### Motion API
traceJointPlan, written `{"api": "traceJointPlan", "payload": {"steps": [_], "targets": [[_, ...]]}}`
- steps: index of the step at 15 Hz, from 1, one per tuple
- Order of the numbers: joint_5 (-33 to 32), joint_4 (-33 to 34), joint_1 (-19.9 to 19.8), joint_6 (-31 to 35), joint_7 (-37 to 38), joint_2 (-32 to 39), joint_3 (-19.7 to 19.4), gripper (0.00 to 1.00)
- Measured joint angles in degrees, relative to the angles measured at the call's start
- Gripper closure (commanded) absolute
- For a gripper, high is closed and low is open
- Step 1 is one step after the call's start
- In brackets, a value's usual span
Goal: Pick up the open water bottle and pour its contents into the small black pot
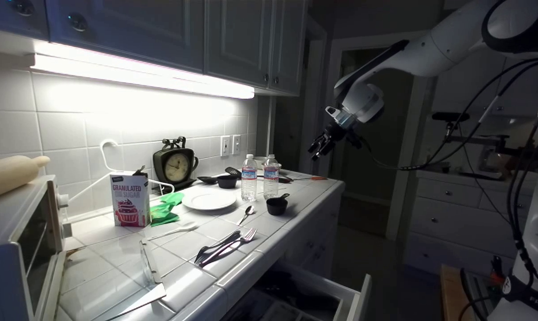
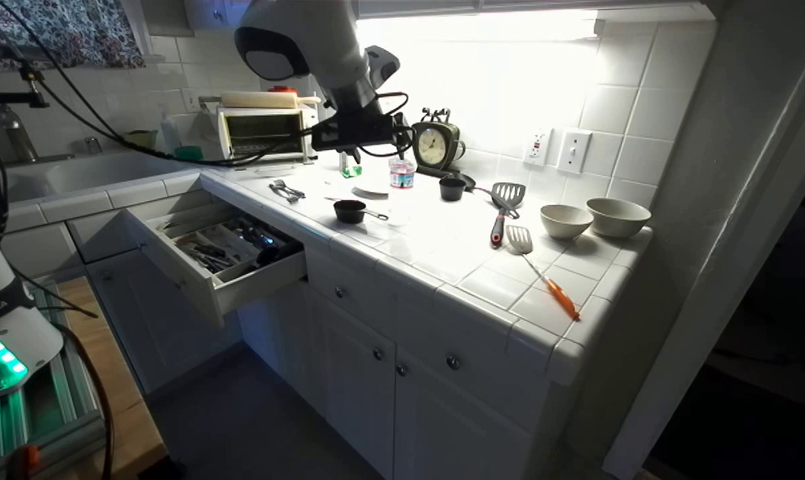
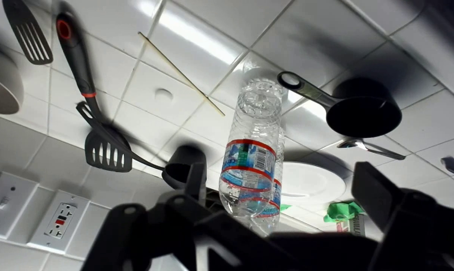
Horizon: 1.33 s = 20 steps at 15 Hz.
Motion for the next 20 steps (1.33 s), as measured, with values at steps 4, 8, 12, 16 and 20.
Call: {"api": "traceJointPlan", "payload": {"steps": [4,8,12,16,20], "targets": [[4.3,4.0,-2.7,-5.5,-5.2,4.1,1.4,0.0],[4.4,8.0,-4.9,-11.9,-7.6,7.8,1.7,0.0],[4.4,12.0,-6.1,-14.5,-8.5,11.5,2.4,0.0],[4.4,15.6,-6.2,-14.4,-8.4,15.1,3.7,0.0],[4.4,19.2,-6.2,-14.4,-8.1,18.5,5.7,0.0]]}}
